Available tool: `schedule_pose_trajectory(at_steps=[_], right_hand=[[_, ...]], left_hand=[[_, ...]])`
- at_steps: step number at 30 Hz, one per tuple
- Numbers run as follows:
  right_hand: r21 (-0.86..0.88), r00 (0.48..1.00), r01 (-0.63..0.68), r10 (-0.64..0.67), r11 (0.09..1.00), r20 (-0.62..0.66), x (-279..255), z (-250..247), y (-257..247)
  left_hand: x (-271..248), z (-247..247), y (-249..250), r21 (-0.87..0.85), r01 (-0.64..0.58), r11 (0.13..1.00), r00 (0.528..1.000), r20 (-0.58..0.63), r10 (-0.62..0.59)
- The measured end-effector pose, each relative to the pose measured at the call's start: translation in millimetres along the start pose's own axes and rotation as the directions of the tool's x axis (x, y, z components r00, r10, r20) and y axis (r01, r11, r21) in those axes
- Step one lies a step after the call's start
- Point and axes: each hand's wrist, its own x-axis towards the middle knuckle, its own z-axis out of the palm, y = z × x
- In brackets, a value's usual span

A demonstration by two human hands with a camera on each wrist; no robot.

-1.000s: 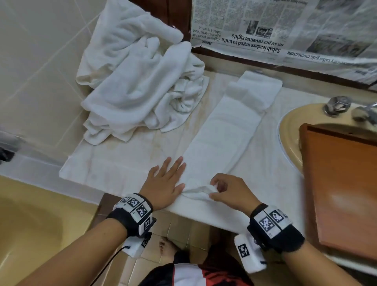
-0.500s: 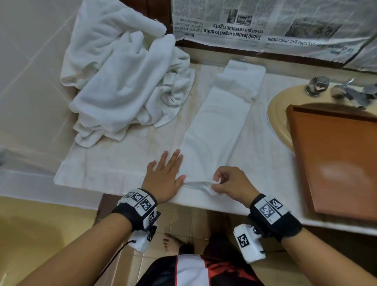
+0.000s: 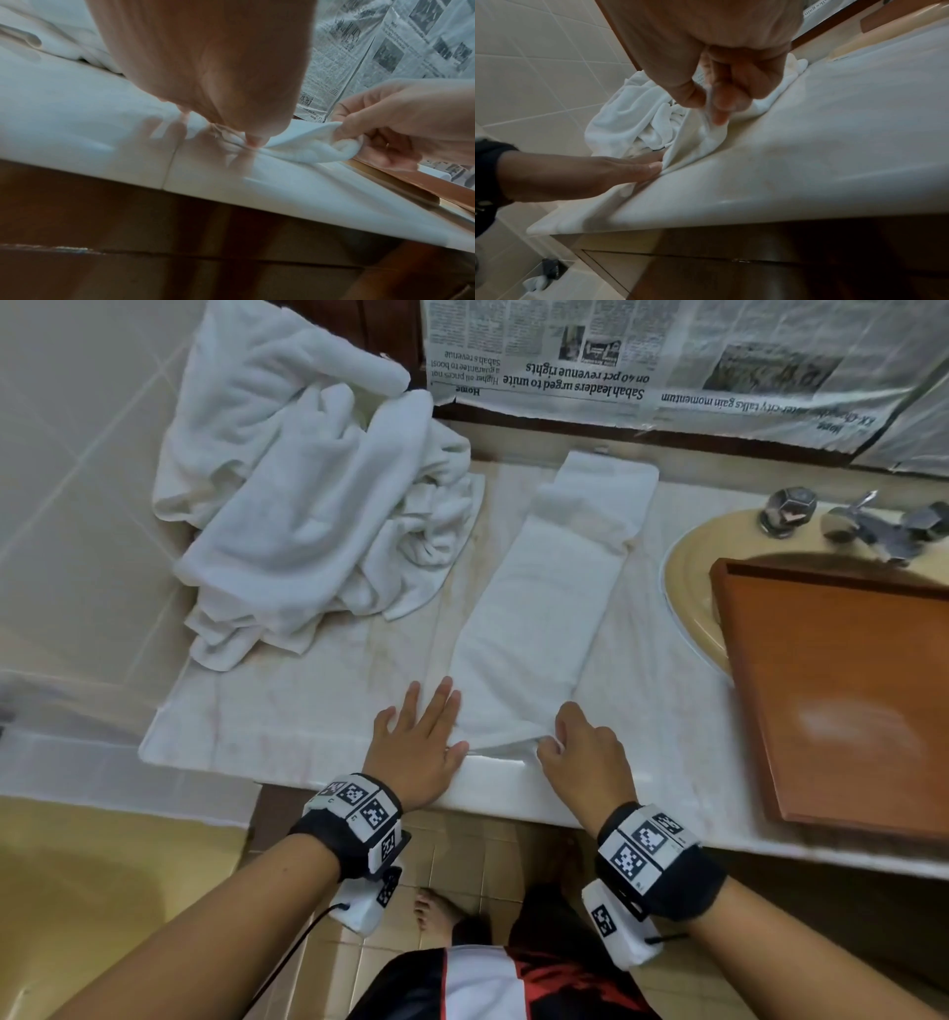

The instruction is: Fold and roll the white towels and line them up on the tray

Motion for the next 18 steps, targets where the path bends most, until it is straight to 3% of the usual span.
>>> schedule_pose_trajectory(at_steps=[6, 11, 15, 18], right_hand=[[0.015, 0.988, 0.031, -0.033, 0.999, 0.149, 0.2, 4.0, 13.0], [0.161, 0.994, 0.077, -0.089, 0.984, 0.07, 0.0, 2.8, 16.4], [0.319, 0.999, 0.033, -0.024, 0.947, -0.031, -0.1, -7.4, 11.1], [0.316, 0.997, 0.004, 0.019, 0.949, -0.069, 2.4, -10.9, 6.4]], left_hand=[[0.3, 1.2, -1.0, 0.016, 0.008, 1.0, 1.0, 0.014, -0.008], [0.2, -0.2, -0.6, 0.012, 0.007, 1.0, 1.0, 0.003, -0.007], [0.0, -1.3, 1.3, 0.03, 0.013, 0.999, 1.0, 0.01, -0.014], [0.7, -2.8, 3.5, 0.029, 0.015, 0.999, 1.0, 0.014, -0.015]])
